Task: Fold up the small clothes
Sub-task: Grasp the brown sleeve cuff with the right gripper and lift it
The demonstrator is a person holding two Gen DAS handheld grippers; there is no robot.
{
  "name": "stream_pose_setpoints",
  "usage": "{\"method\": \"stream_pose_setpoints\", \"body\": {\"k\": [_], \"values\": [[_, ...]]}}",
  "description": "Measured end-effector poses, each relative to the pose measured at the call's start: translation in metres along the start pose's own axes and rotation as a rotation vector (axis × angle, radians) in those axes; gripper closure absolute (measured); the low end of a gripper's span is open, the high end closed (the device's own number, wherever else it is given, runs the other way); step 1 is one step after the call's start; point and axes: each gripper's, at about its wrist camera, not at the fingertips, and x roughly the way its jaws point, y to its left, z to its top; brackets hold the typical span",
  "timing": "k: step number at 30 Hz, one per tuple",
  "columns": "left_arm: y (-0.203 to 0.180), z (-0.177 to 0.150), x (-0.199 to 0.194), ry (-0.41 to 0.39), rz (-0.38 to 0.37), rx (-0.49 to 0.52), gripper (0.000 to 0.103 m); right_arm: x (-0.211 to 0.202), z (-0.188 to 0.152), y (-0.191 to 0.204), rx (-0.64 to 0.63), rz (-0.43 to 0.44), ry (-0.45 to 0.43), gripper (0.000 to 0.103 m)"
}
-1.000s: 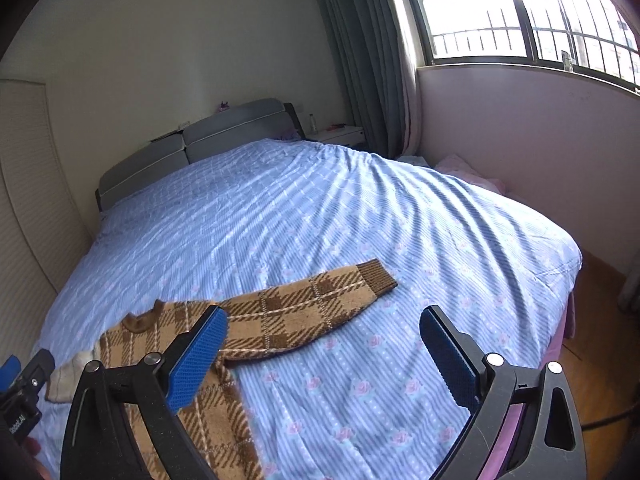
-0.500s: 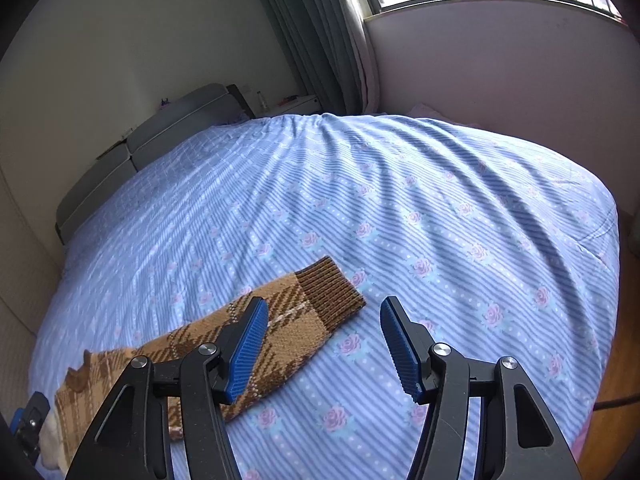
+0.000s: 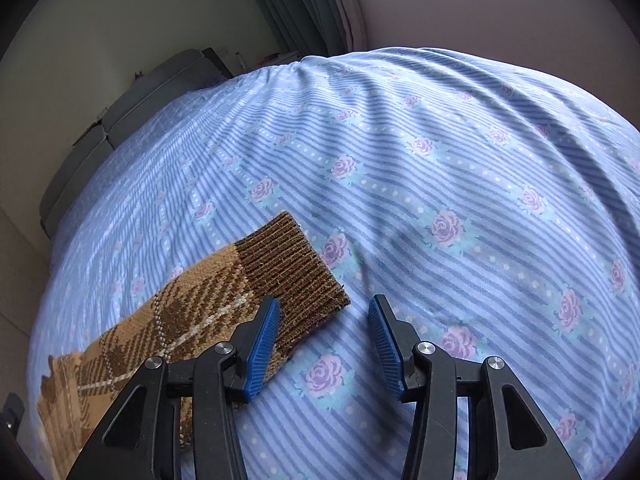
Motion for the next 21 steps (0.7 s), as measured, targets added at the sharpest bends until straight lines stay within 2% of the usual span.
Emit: {"method": "stream_pose_setpoints", "body": {"k": [2, 3, 6, 11, 14, 17, 21], "values": [[0.002, 0.001, 0.002, 0.013, 0.003, 0.001, 0.0, 0.005, 0.002, -0.001, 0.01, 0.018, 0.0, 0.063], [0.004, 0.002, 0.001, 0.013, 0.006, 0.003, 0.0, 0.005, 0.004, -0.002, 0.019, 0.031, -0.001, 0.075], [0.014, 0.005, -0.004, 0.008, 0.021, 0.001, 0.0, 0.001, 0.011, -0.001, 0.035, 0.049, -0.002, 0.09], [0.054, 0.01, -0.027, -0.008, 0.038, -0.024, 0.0, -0.047, 0.015, 0.032, -0.044, 0.097, -0.084, 0.092], [0.09, 0.011, -0.046, -0.014, 0.06, -0.047, 0.0, -0.085, 0.013, 0.065, -0.09, 0.166, -0.147, 0.092], [0.135, 0.012, -0.066, -0.025, 0.08, -0.081, 0.0, -0.12, 0.006, 0.115, -0.148, 0.253, -0.192, 0.092], [0.2, 0.009, -0.094, -0.056, 0.151, -0.109, 0.0, -0.151, -0.016, 0.197, -0.262, 0.367, -0.226, 0.092]]}}
